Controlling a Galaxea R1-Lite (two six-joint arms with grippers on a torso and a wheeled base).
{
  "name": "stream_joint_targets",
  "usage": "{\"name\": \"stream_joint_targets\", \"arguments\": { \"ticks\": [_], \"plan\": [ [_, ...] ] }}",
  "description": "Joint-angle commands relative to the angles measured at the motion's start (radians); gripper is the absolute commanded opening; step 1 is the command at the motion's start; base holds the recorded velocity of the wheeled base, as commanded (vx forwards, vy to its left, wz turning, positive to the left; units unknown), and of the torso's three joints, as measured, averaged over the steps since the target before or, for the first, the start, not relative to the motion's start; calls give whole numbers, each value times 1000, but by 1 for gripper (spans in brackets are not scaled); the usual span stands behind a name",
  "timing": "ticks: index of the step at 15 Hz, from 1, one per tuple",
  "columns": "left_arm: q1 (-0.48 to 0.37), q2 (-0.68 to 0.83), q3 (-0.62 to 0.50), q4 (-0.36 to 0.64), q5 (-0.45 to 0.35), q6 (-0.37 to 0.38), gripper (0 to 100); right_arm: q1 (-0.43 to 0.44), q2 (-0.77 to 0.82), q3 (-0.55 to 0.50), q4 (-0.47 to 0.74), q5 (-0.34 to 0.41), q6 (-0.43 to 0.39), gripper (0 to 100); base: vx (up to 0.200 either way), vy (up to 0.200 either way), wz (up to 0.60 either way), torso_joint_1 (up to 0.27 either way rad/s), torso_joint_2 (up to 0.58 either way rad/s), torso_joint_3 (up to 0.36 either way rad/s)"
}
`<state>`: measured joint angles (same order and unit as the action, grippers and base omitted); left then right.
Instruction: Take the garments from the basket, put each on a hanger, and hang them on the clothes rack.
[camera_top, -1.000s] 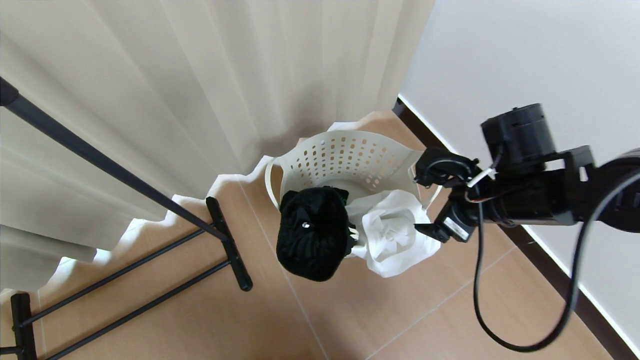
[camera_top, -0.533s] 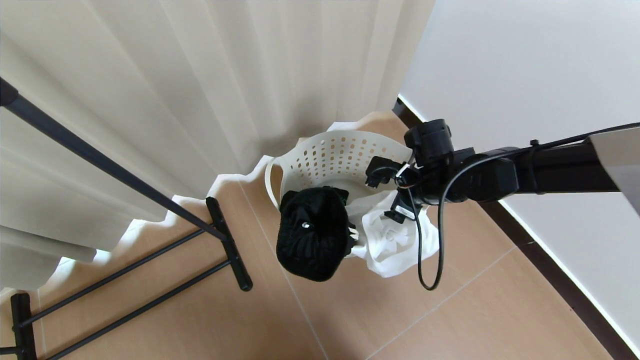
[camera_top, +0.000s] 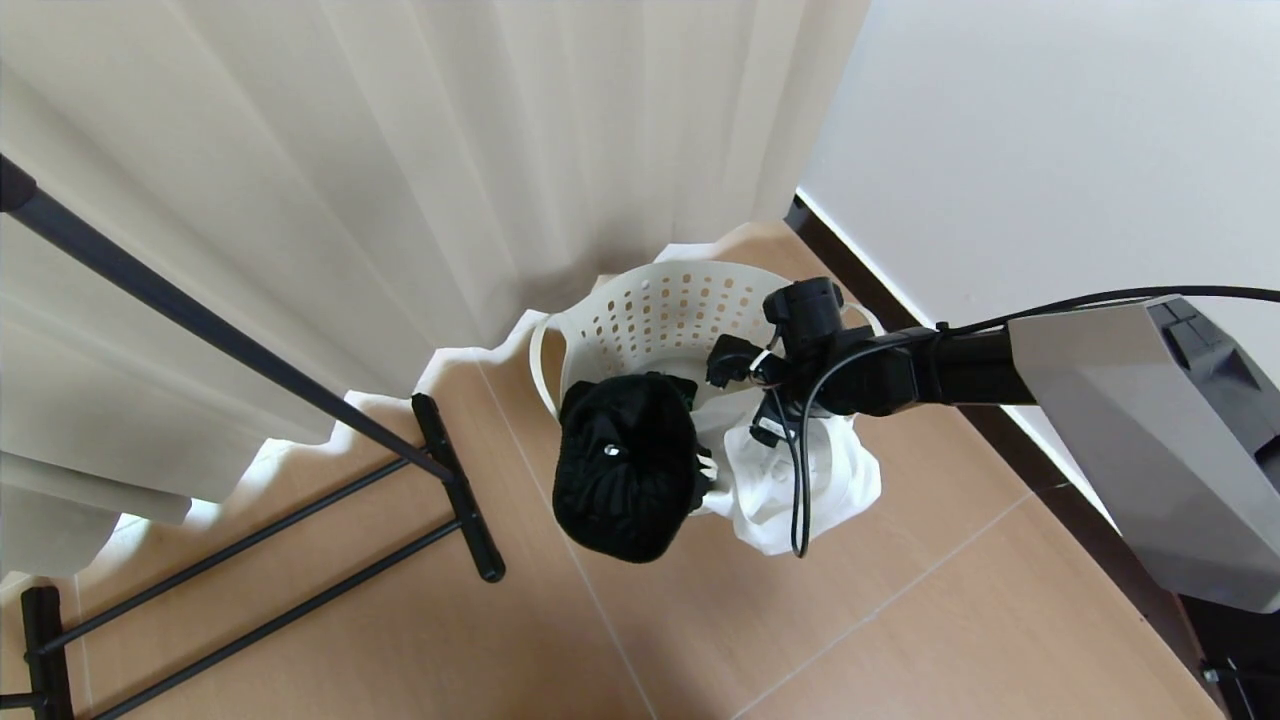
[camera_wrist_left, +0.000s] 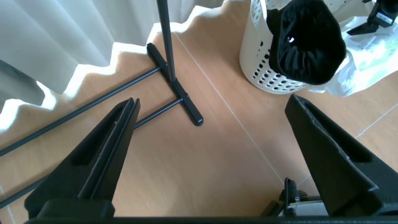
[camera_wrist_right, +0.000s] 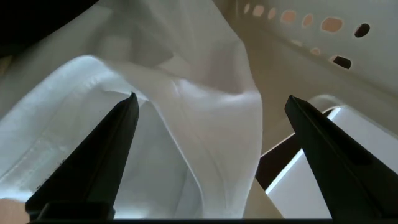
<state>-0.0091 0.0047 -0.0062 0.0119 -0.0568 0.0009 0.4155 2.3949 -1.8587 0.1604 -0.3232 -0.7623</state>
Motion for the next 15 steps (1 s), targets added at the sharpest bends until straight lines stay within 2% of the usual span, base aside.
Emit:
{"name": "stream_joint_targets", "arguments": {
  "ticks": [1,8,9,13,15],
  "plan": [
    [-2,0,0,0,0,1,100,-9,29,-22,1,0,0,100,0,0,0,0,0,0],
    [0,1,0,0,0,1,100,-24,92,-96,-5,-4,17,100,0,0,0,0,0,0],
    [-2,1,0,0,0,1,100,-27,99,-109,-5,-4,18,0,0,0,0,0,0,0],
    [0,0,0,0,0,1,100,-27,130,-141,-2,-4,75,0,0,0,0,0,0,0],
    [0,0,0,0,0,1,100,-24,101,-140,1,-4,133,0,0,0,0,0,0,0]
  ]
}}
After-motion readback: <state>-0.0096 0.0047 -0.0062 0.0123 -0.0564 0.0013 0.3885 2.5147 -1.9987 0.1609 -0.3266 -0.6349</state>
